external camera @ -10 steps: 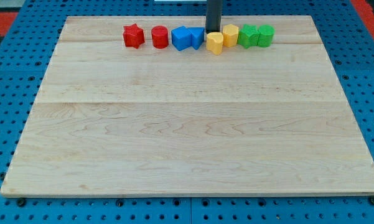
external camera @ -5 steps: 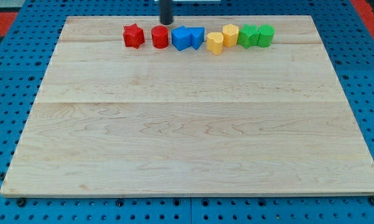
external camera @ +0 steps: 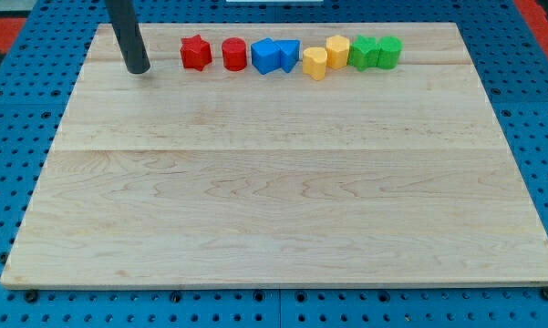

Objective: Slightly adjust the yellow heart in the horizontal line

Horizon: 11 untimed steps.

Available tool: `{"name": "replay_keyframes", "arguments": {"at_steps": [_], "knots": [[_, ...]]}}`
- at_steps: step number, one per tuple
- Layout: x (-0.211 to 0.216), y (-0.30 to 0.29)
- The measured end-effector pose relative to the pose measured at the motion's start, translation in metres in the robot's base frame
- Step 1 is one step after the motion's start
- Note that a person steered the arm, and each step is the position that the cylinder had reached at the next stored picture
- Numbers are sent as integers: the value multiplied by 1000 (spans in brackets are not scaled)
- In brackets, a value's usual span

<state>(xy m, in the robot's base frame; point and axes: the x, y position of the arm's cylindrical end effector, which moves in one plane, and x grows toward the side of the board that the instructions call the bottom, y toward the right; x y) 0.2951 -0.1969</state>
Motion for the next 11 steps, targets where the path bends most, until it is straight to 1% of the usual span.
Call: {"name": "replay_keyframes", "arguments": {"at_steps": [1, 2, 3, 4, 6, 7, 11], "knots": [[11, 6], [58, 71], [61, 170], [56, 272], [52, 283], [29, 283], [16, 283]]}}
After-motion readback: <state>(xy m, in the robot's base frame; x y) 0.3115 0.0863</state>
